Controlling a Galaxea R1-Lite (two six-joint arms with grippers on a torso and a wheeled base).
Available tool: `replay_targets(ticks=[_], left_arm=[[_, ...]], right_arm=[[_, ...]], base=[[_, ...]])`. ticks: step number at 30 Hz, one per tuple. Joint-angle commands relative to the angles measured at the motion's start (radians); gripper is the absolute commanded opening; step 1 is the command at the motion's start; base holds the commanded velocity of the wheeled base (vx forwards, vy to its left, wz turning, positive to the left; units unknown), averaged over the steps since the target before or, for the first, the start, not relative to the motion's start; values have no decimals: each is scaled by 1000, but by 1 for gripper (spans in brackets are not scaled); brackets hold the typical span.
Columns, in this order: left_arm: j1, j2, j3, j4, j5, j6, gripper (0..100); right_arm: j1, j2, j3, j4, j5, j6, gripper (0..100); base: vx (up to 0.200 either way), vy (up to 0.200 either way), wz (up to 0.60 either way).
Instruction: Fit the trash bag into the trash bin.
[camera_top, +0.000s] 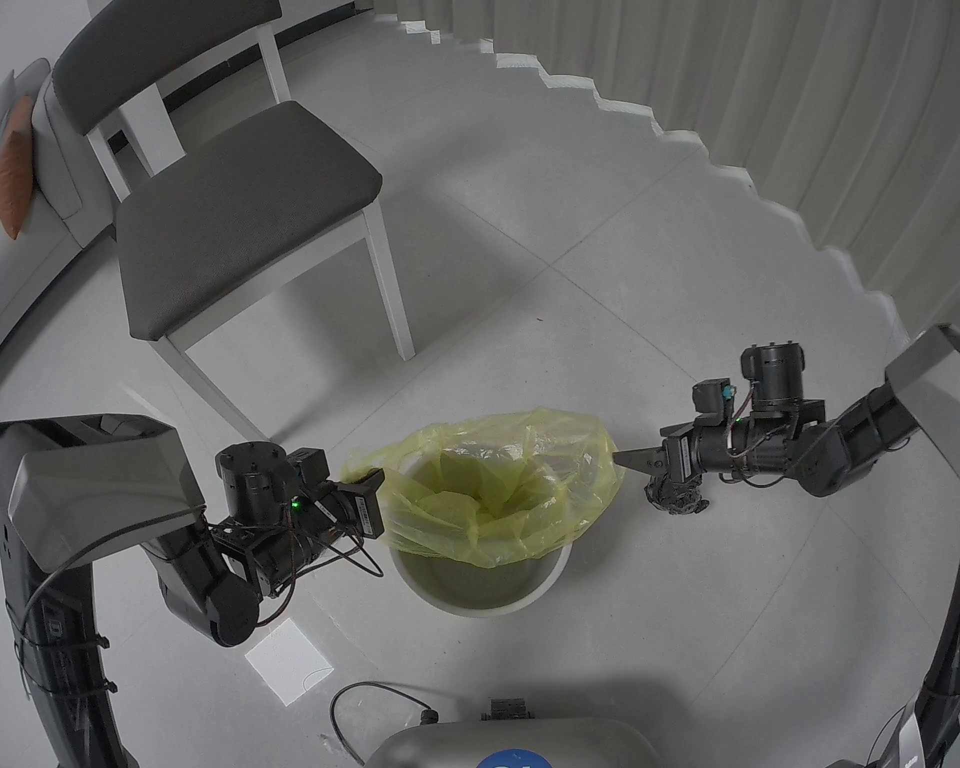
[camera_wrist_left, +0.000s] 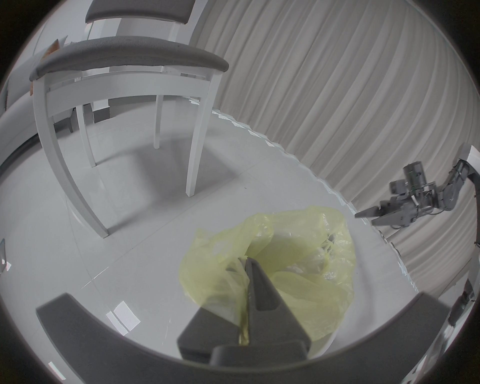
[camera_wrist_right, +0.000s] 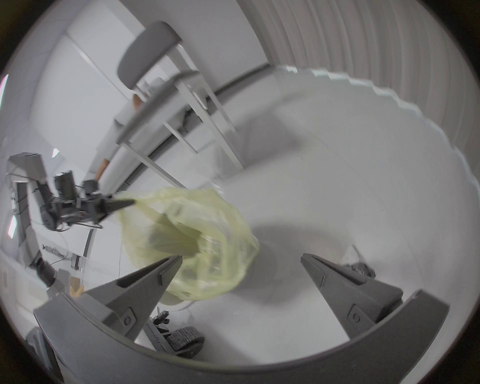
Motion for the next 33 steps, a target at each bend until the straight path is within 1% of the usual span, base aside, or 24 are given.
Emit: replay_targets(ticks=[1,2,4,7,9,14,21,25,26,29,31,33], left_arm=[[-7,-14,7,-9,2,-1,0],[-9,-14,9,-11,2,-1,0],[-10,-16,7,-9,2,1,0],[-18,-23,9,-9,8,1,0],[-19,-28,9,-8,11,-1,0],[-21,-32,27,-11,11,-1,0],[-19,-32,44,-12,13,-1,0],[-21,-37,49,-14,14,-1,0],[-21,-37,49,-14,14,-1,0],[-38,-40,52,-15,19,-1,0],[-38,-40,52,-15,19,-1,0],[-53,-49,52,-23,21,1,0]], right_arm=[[72,-157,117,-70,37,-81,100],[102,-160,131,-73,39,-128,100],[142,-154,138,-73,42,-179,100],[191,-142,149,-73,80,-245,100],[213,-123,149,-73,94,-260,100],[250,-70,154,-75,97,-268,100],[265,19,141,-86,105,-282,100],[286,85,138,-123,123,-282,100],[286,85,138,-123,123,-282,100],[314,133,152,-187,125,-289,100],[314,133,152,-187,125,-289,100],[326,174,155,-231,125,-328,100]], base=[[0,0,0],[0,0,0],[0,0,0],[0,0,0],[0,0,0],[0,0,0],[0,0,0],[0,0,0],[0,0,0],[0,0,0],[0,0,0],[0,0,0]])
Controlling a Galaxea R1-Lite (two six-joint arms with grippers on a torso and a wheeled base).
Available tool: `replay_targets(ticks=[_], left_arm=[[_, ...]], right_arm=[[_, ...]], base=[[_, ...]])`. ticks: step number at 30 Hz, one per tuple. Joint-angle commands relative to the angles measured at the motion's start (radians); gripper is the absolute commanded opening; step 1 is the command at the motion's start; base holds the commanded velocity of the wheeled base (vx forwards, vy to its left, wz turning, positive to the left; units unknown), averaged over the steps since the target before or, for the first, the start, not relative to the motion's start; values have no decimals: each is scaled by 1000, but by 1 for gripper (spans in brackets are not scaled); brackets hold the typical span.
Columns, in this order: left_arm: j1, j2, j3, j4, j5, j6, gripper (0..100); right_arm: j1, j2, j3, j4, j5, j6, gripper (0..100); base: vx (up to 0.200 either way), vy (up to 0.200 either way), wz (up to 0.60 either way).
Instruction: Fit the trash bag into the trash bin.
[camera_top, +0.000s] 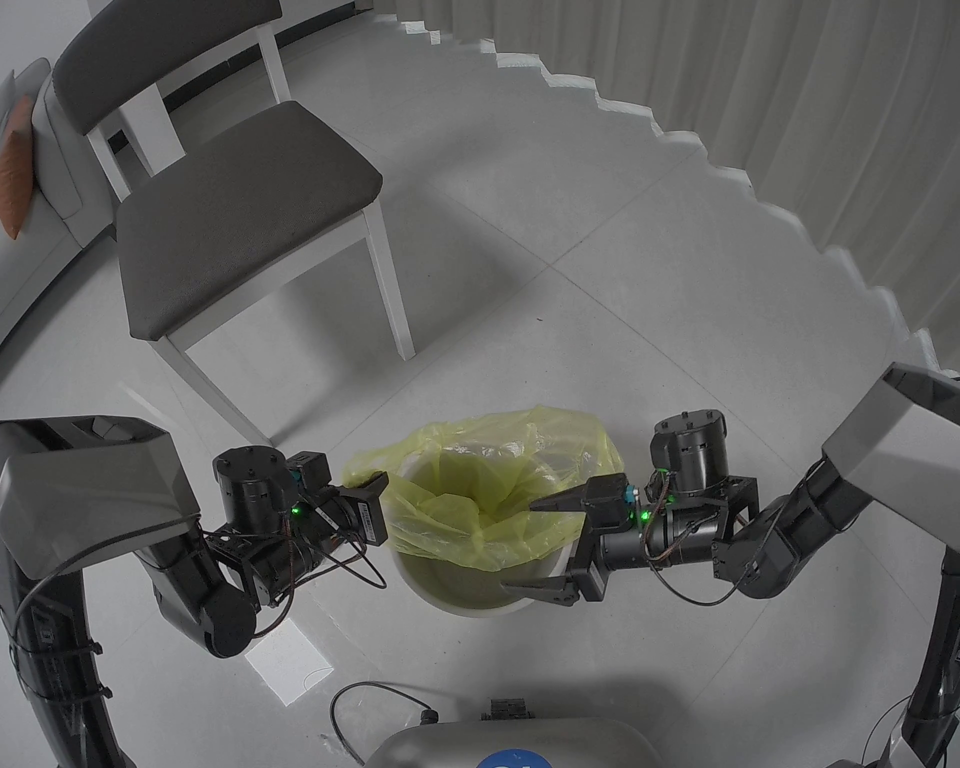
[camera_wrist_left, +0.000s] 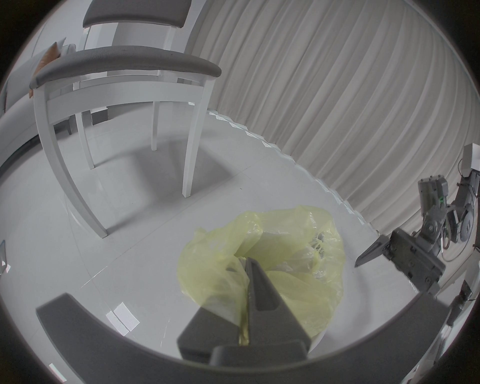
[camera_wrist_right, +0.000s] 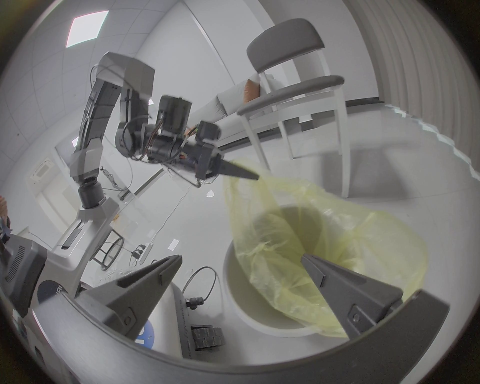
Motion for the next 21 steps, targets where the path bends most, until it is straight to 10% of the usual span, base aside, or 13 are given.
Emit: replay_targets(ticks=[1,21], left_arm=[[-19,-13,1,-5,1,1,0],[-44,-59,20,-6,-10,-29,0]], right_arm=[[18,81,6,-38,0,-45,100],[18,150,-53,-46,-9,-160,100]], base=[[0,0,0],[0,0,0]])
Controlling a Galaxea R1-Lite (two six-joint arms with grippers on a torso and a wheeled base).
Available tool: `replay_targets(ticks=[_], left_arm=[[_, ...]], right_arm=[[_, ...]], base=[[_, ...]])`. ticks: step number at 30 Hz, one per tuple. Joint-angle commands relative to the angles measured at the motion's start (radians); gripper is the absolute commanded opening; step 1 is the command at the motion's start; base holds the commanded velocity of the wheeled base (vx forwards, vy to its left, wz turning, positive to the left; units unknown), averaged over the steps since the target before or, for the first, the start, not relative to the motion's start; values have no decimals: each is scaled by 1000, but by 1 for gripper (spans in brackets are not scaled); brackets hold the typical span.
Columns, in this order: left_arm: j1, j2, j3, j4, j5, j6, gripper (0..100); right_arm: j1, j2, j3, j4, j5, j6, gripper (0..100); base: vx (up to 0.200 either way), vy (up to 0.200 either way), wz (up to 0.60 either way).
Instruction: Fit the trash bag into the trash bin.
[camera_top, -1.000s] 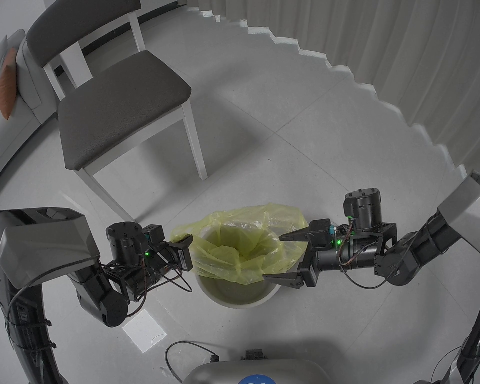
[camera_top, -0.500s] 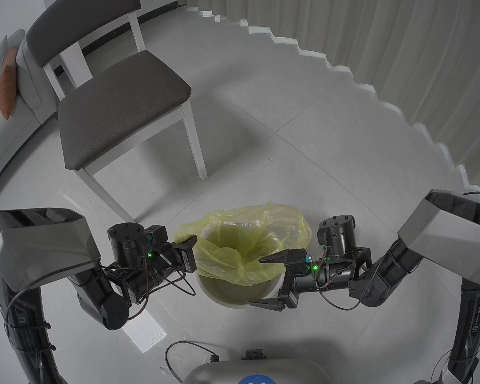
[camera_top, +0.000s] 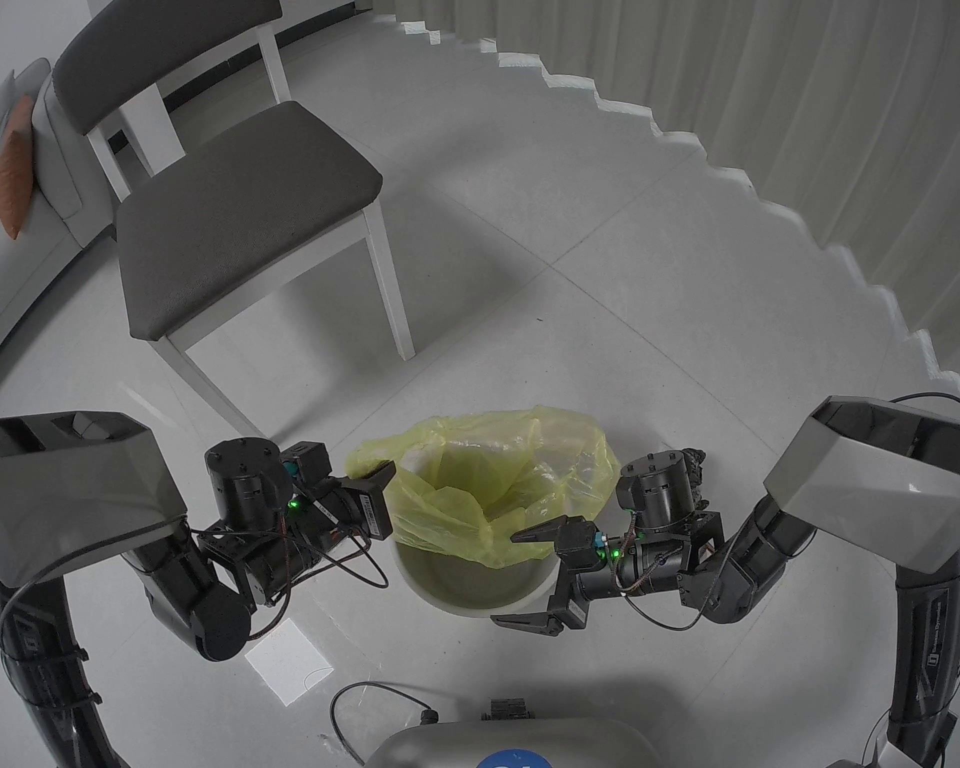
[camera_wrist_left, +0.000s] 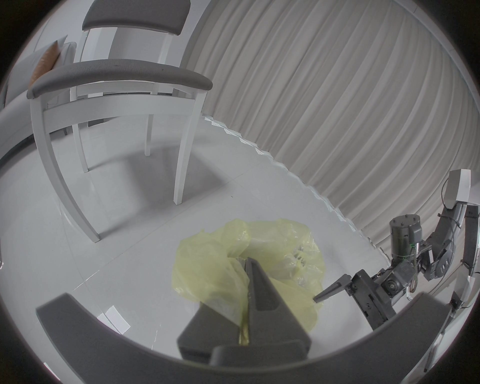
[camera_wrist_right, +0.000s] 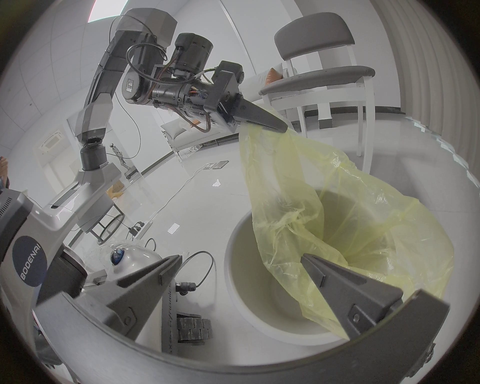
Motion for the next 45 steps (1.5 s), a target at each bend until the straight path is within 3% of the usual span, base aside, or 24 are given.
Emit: replay_targets(ticks=[1,18,33,34,45], left_arm=[[-15,-1,1,1,1,0,0],[-22,26,-12,1,9,0,0],[-21,26,-14,1,9,-2,0],[-22,26,-16,1,9,-2,0],[-18,29,3,4,9,-2,0]], right_arm=[[-1,20,-30,-1,0,-4,100],[0,-23,-65,-13,-1,-28,100],[8,135,-194,7,-1,-28,100],[8,149,-205,9,-1,-28,0],[27,160,-202,7,-4,-22,0]], base=[[0,0,0],[0,0,0],[0,0,0],[0,0,0],[0,0,0]])
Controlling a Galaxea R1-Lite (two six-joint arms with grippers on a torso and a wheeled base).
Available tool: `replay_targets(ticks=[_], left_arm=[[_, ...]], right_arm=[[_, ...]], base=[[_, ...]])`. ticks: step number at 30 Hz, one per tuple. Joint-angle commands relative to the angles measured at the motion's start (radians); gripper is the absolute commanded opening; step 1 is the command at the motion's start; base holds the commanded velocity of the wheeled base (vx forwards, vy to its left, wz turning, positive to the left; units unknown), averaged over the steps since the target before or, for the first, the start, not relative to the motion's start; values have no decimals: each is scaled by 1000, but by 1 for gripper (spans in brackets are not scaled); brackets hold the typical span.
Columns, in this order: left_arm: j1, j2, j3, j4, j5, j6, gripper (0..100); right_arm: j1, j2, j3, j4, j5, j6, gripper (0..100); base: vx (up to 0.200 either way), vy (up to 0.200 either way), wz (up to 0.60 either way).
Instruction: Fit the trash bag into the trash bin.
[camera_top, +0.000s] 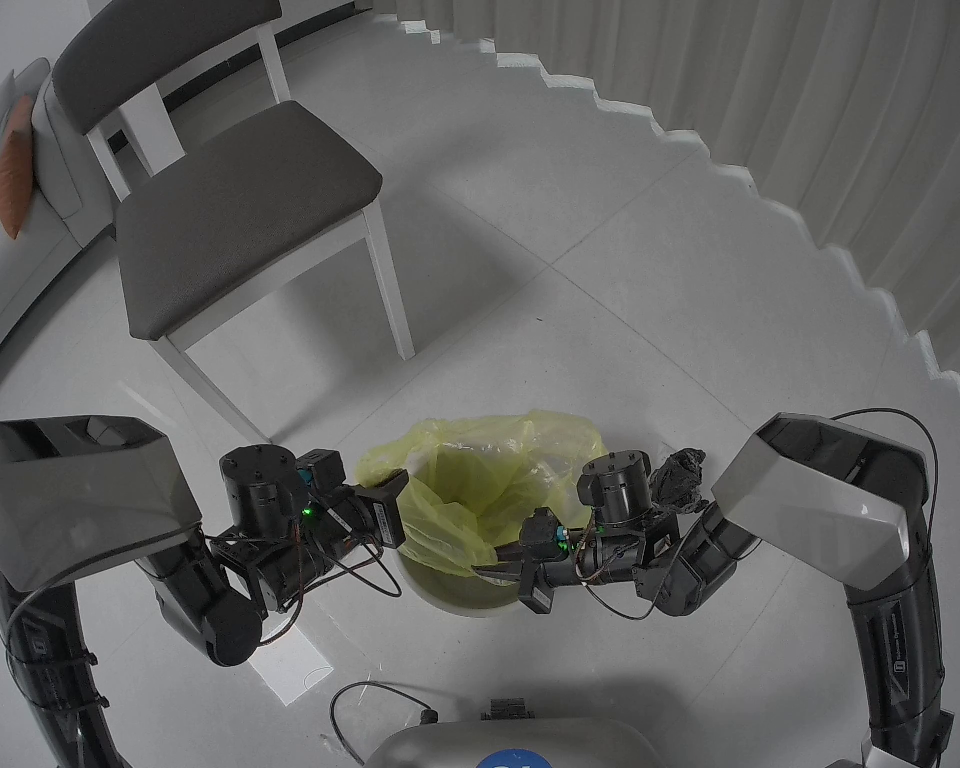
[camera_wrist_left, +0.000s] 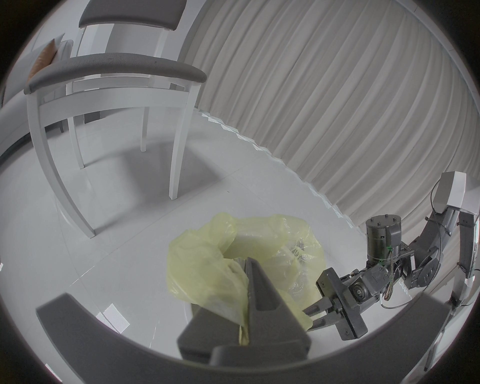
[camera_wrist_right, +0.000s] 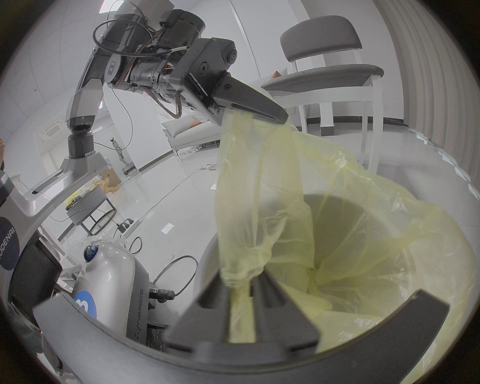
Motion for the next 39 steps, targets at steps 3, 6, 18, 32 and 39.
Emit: replay_targets(ticks=[3,6,18,32,39], left_arm=[[7,16,19,0,3,-1,0],[7,19,33,0,3,-1,0],[41,116,45,-69,17,-5,100],[165,102,99,-79,11,6,100],[185,75,102,-77,7,6,100]], right_arm=[[19,8,1,-1,-1,1,0],[25,8,2,-1,-1,1,0],[25,4,30,-4,-1,0,0],[47,-15,77,-7,-1,-2,0],[67,-7,109,-8,-1,-2,0]], base=[[0,0,0],[0,0,0],[0,0,0],[0,0,0],[0,0,0]])
